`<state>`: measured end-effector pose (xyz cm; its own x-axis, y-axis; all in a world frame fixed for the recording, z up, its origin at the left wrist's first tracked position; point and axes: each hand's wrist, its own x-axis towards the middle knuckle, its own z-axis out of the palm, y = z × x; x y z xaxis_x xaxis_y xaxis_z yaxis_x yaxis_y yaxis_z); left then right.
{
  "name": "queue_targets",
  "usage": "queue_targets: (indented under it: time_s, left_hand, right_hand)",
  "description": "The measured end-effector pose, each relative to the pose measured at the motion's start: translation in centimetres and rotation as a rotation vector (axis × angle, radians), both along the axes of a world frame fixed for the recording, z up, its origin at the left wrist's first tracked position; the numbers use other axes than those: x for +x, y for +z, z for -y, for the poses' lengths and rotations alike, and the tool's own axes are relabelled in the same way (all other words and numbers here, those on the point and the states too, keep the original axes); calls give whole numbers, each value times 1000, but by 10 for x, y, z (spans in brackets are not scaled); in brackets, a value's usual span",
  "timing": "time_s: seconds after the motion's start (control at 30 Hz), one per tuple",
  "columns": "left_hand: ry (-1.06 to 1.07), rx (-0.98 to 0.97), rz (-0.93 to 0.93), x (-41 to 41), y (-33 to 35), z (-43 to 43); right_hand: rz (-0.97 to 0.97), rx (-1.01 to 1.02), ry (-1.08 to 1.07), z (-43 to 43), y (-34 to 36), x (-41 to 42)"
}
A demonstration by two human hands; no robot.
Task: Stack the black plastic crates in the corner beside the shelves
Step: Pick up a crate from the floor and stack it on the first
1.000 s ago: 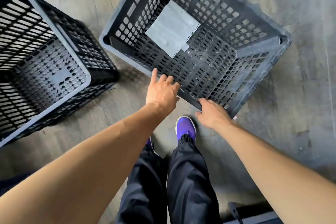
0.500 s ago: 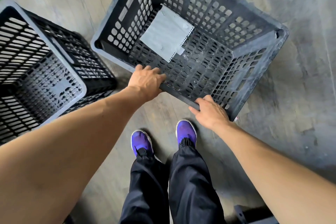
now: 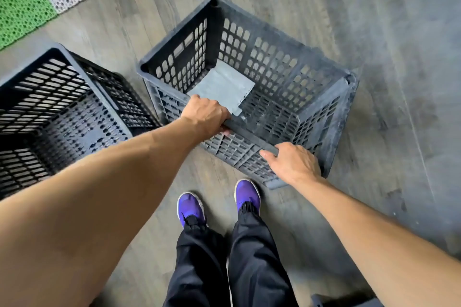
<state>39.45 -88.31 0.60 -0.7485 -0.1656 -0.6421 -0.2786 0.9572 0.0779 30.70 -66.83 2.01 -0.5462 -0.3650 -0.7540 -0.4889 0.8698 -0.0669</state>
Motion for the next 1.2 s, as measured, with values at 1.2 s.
queue_targets:
  time_s: [1.2]
  left_hand:
    - [437,-256,-210,143,381,-73]
  right_hand:
    - [-117,-391,589,10,355,34]
